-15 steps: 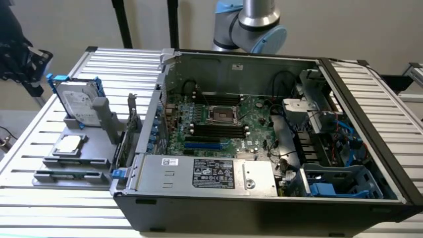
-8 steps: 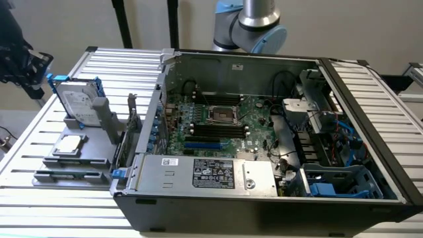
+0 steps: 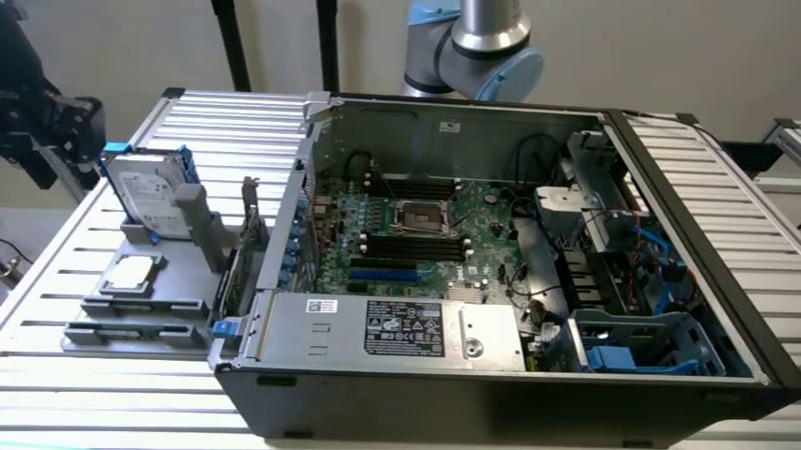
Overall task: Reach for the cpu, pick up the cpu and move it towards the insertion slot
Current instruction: 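Pick up the cpu and move it towards the insertion slot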
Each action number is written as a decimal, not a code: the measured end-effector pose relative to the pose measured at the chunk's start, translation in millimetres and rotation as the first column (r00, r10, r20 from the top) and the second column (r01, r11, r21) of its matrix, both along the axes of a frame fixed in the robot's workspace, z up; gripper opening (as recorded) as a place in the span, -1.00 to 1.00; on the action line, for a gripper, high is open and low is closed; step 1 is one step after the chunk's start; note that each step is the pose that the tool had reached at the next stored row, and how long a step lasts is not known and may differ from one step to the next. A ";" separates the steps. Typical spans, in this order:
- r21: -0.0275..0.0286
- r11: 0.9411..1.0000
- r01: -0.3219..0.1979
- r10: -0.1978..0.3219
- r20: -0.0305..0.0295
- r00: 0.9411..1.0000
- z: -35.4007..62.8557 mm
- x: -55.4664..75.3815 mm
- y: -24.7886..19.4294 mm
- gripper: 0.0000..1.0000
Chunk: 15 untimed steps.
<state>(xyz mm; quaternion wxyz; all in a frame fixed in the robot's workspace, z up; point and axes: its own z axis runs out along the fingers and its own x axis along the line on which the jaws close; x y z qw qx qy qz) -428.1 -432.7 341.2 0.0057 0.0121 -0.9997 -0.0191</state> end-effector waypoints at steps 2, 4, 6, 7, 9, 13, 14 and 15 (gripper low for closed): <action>0.000 1.000 0.000 0.000 -0.002 1.000 -1.7 0.5 -0.6 0.18; 0.000 1.000 0.000 0.000 -0.003 1.000 -4.7 1.3 -1.1 0.29; 0.000 1.000 0.000 0.000 -0.003 1.000 -8.3 2.2 -1.3 0.42; 0.000 1.000 0.000 0.000 -0.003 1.000 -10.1 2.7 -1.4 0.42; 0.000 1.000 -0.001 0.001 -0.003 1.000 -13.7 3.9 -1.5 0.42; 0.000 1.000 -0.001 0.001 -0.003 1.000 -21.0 6.2 -1.5 0.42; 0.000 1.000 -0.001 0.001 -0.003 1.000 -22.8 6.6 -1.5 0.42; 0.000 1.000 -0.001 0.001 -0.003 1.000 -24.7 6.9 -1.5 0.42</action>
